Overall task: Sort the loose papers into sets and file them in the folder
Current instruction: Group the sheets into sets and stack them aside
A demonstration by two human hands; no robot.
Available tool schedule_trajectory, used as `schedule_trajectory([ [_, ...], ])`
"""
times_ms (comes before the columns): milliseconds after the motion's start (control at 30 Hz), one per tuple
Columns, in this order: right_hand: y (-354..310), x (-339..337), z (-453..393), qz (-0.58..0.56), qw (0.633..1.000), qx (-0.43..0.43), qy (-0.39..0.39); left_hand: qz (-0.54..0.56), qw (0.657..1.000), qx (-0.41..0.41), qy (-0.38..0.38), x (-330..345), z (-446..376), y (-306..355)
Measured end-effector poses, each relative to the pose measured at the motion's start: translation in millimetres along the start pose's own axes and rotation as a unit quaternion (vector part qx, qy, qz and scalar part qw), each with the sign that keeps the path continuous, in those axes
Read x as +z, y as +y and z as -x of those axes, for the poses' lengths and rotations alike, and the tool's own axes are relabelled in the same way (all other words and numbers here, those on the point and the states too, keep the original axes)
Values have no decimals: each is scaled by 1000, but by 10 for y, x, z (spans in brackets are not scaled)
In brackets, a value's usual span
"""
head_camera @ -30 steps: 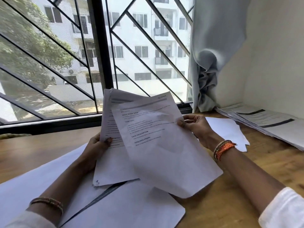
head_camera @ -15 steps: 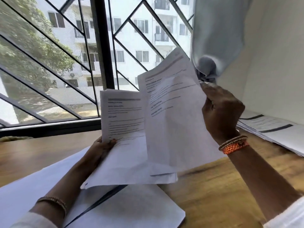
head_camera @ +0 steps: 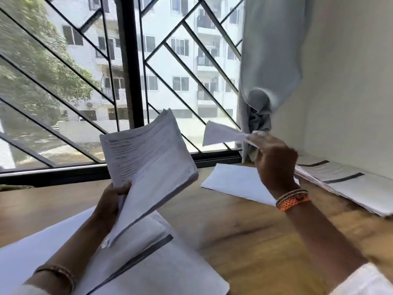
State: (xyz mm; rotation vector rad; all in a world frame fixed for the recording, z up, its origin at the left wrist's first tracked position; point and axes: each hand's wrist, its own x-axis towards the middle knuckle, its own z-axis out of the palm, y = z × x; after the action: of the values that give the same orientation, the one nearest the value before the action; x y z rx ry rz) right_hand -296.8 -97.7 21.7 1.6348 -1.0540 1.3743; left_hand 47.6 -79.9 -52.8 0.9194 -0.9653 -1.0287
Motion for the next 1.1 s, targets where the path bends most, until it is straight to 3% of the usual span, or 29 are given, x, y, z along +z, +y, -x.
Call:
schedule_trajectory([
  [133, -390, 298, 503, -36, 976, -89, -195, 13, 999, -7, -32, 134, 52, 59],
  [200, -703, 329, 629, -76, 962, -127, -230, 18, 999, -15, -49, 221, 74, 77],
  [267, -1046, 287, 684, -163, 951, -108, -238, 26, 998, -21, -59, 287, 66, 83],
  [300, -1214, 265, 693, -246, 931, -72, -260, 30, 997, -22, -63, 325, 75, 106],
  [367, -1415, 130, 587, -431, 826, 9, -363, 18, 998, -22, -63, 363, 46, 136],
  [400, -1386, 121, 534, -479, 769, 57, -420, 6, 998, -24, -52, 372, 19, 141],
  [433, -1297, 130, 477, -489, 737, 101, -455, -8, 999, -28, -33, 378, 7, 137],
  [533, -743, 233, 311, -195, 861, 140, -448, -36, 997, -48, 48, 316, -31, -9],
  [567, -491, 258, 322, -118, 862, 162, -467, -45, 995, -60, 70, 311, -10, -73],
  [600, -268, 278, 362, -72, 835, 193, -510, -62, 992, -65, 92, 293, 5, -147],
  [667, 73, 318, 508, 11, 747, 216, -629, -114, 983, -50, 132, 294, 46, -227],
  [700, 187, 317, 582, 54, 721, 213, -657, -140, 979, -31, 144, 295, 42, -251],
  [833, 300, 392, 676, 123, 756, 184, -615, -237, 958, 6, 164, 293, 0, -304],
  [1000, 120, 413, 636, 152, 752, 168, -619, -246, 953, 2, 177, 285, 2, -307],
  [1100, 54, 346, 517, 221, 755, 93, -610, -248, 953, 0, 173, 294, -2, -316],
])
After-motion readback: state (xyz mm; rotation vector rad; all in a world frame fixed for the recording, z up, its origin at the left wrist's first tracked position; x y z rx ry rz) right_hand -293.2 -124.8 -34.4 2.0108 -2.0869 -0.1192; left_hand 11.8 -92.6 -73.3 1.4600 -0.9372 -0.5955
